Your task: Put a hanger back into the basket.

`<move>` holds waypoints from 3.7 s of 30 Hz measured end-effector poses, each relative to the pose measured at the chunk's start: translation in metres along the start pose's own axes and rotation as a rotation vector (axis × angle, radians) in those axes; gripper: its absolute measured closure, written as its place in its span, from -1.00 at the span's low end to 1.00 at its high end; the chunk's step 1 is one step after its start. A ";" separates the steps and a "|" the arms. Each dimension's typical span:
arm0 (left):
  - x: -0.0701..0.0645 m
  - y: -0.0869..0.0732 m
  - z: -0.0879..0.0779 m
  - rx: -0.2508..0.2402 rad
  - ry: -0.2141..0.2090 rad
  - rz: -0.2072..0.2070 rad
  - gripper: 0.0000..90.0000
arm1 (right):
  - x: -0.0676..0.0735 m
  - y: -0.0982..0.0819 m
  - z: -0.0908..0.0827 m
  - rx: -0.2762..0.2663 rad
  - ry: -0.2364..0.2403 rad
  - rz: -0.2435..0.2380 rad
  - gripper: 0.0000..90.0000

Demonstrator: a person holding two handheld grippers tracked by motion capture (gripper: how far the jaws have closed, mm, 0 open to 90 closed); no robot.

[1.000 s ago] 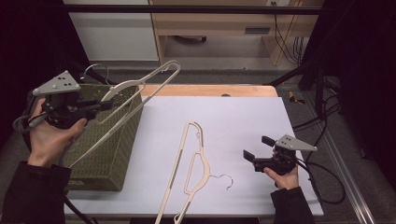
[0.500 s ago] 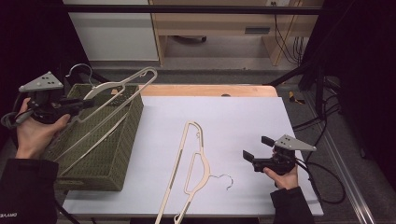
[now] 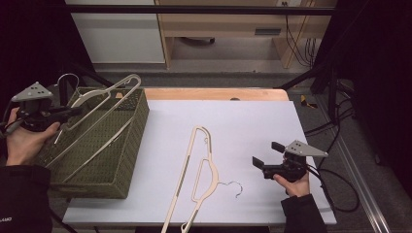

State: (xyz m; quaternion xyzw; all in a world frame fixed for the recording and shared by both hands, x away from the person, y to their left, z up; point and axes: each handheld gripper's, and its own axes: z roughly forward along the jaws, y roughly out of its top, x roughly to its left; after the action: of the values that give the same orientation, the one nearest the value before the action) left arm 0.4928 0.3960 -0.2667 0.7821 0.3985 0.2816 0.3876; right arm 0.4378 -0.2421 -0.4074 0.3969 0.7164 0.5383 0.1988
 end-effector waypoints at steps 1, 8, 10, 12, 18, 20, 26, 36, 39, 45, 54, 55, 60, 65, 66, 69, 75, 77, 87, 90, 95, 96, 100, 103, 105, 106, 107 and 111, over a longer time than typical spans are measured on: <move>0.002 -0.003 0.001 0.000 0.004 -0.003 0.90 | 0.000 0.000 0.000 0.001 0.000 0.000 -0.90; 0.011 -0.021 0.008 0.040 0.028 0.017 0.90 | 0.000 -0.001 0.002 0.007 0.000 -0.001 -0.90; 0.011 -0.026 0.012 0.054 0.031 0.034 0.90 | 0.000 -0.001 0.001 0.009 0.003 -0.003 -0.90; 0.009 -0.028 0.016 0.053 0.033 0.043 0.90 | 0.000 -0.001 0.001 0.009 0.003 -0.002 -0.90; 0.005 -0.034 0.023 0.059 0.049 0.073 0.90 | 0.000 -0.001 0.001 0.009 0.005 -0.005 -0.90; 0.005 -0.035 0.023 0.061 0.050 0.081 0.90 | 0.001 -0.001 0.002 0.008 0.003 0.000 -0.90; 0.004 -0.034 0.023 0.068 0.032 0.095 0.90 | 0.001 -0.001 0.002 0.011 0.003 -0.002 -0.90; 0.009 -0.027 0.016 0.066 0.021 0.119 0.90 | 0.000 -0.002 0.002 0.014 0.000 0.001 -0.90; 0.010 -0.025 0.009 0.031 0.006 0.113 0.90 | 0.000 -0.002 0.003 0.015 -0.001 0.001 -0.90; 0.013 -0.038 0.022 0.080 0.000 0.115 0.90 | 0.000 -0.002 0.002 0.014 0.003 0.002 -0.90; 0.008 -0.077 0.056 0.142 -0.001 0.103 0.90 | 0.000 -0.003 0.004 0.023 0.006 -0.006 -0.90; 0.006 -0.080 0.059 0.147 0.008 0.109 0.90 | 0.000 -0.003 0.004 0.021 0.004 -0.001 -0.90; 0.002 -0.098 0.070 0.155 0.024 0.082 0.90 | 0.001 -0.003 0.005 0.022 0.006 -0.002 -0.90; 0.001 -0.102 0.070 0.174 -0.013 0.038 0.86 | 0.001 -0.004 0.006 0.026 0.004 -0.003 -0.90; 0.000 -0.101 0.070 0.175 -0.014 0.029 0.85 | 0.001 -0.004 0.006 0.026 0.007 -0.003 -0.90; -0.002 -0.101 0.072 0.188 -0.034 -0.005 0.81 | 0.001 -0.004 0.006 0.026 0.008 -0.003 -0.90; -0.005 -0.101 0.069 0.202 -0.066 -0.052 0.67 | 0.002 -0.003 0.005 0.027 0.008 0.004 -0.90; -0.006 -0.101 0.066 0.206 -0.082 -0.072 0.60 | 0.002 -0.003 0.004 0.026 0.006 0.004 -0.90; -0.012 -0.099 0.046 0.134 -0.051 -0.047 0.28 | 0.001 -0.003 0.003 0.022 0.011 -0.007 -0.90; -0.014 -0.094 0.038 0.081 -0.043 -0.080 0.17 | 0.002 -0.003 0.002 0.018 0.014 0.000 -0.90; -0.024 -0.080 0.023 -0.034 -0.032 -0.121 0.02 | 0.002 -0.003 0.001 0.019 0.023 -0.016 -0.90; -0.028 -0.077 0.021 -0.056 -0.031 -0.117 -0.04 | 0.003 -0.003 0.001 0.019 0.025 -0.017 -0.90; -0.047 -0.063 0.013 -0.137 -0.044 -0.095 -0.36 | 0.004 -0.003 0.003 0.020 0.029 -0.025 -0.89; -0.065 -0.052 0.011 -0.179 -0.053 -0.081 -0.47 | 0.005 -0.003 0.003 0.009 0.043 -0.036 -0.85; -0.077 -0.046 0.013 -0.194 -0.069 -0.079 -0.57 | 0.005 -0.003 0.004 0.004 0.060 -0.037 -0.84; -0.084 -0.043 0.014 -0.202 -0.079 -0.073 -0.66 | 0.006 -0.004 0.004 0.014 0.071 -0.037 -0.84; -0.091 -0.040 0.015 -0.211 -0.086 -0.069 -0.69 | 0.006 -0.004 0.005 0.017 0.067 -0.032 -0.85; -0.119 -0.033 0.021 -0.237 -0.123 -0.069 -0.73 | 0.006 -0.005 0.006 0.032 0.072 -0.026 -0.88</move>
State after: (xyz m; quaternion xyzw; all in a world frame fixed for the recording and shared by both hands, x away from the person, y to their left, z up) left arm 0.4325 0.3001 -0.3215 0.7325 0.3646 0.2648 0.5102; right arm 0.4368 -0.2339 -0.4129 0.3710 0.7368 0.5379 0.1735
